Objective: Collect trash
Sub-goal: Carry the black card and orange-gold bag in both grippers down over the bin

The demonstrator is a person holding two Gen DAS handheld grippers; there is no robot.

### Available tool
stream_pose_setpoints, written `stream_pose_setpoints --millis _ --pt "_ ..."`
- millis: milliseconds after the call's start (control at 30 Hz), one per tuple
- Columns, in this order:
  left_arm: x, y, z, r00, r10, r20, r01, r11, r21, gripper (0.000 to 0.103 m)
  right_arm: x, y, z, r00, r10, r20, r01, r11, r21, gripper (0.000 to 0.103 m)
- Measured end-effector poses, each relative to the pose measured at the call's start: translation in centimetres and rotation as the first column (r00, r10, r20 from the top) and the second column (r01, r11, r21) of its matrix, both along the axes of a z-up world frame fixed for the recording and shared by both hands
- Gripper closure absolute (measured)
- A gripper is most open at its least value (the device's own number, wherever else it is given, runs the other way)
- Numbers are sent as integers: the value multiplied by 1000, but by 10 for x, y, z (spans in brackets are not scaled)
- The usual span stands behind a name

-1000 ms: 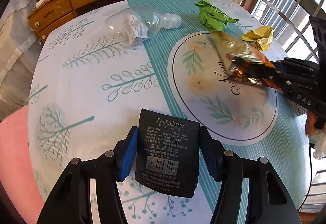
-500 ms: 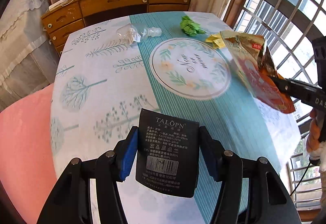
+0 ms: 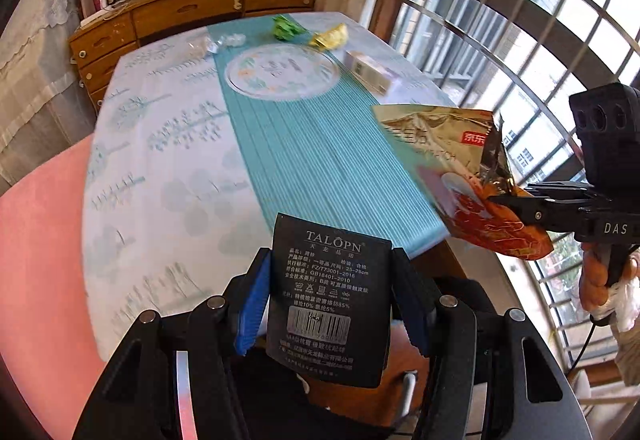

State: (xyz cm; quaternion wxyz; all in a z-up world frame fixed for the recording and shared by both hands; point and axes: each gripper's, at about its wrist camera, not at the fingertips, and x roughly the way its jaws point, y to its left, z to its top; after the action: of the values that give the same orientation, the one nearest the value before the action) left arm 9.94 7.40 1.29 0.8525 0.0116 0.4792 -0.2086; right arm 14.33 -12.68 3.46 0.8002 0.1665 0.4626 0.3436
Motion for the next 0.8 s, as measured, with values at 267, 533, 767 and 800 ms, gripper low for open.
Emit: stream_pose_setpoints --millis 267,533,767,800 --pt "-71 -31 -62 996 -45 -71 41 998 -55 45 -85 -12 -67 992 0 -128 2 1000 11 94" --pt "-89 -66 -152 982 -86 -167 75 995 -69 45 -114 -20 -171 951 -51 -305 28 997 -77 93" --pt "-70 -92 -242 959 -49 -279 33 998 -60 45 -82 -18 -277 888 -125 -443 57 985 -163 93" --pt "-66 -94 -257 953 -33 -301 16 998 -57 45 -79 -17 -294 878 -135 -459 59 982 -178 93"
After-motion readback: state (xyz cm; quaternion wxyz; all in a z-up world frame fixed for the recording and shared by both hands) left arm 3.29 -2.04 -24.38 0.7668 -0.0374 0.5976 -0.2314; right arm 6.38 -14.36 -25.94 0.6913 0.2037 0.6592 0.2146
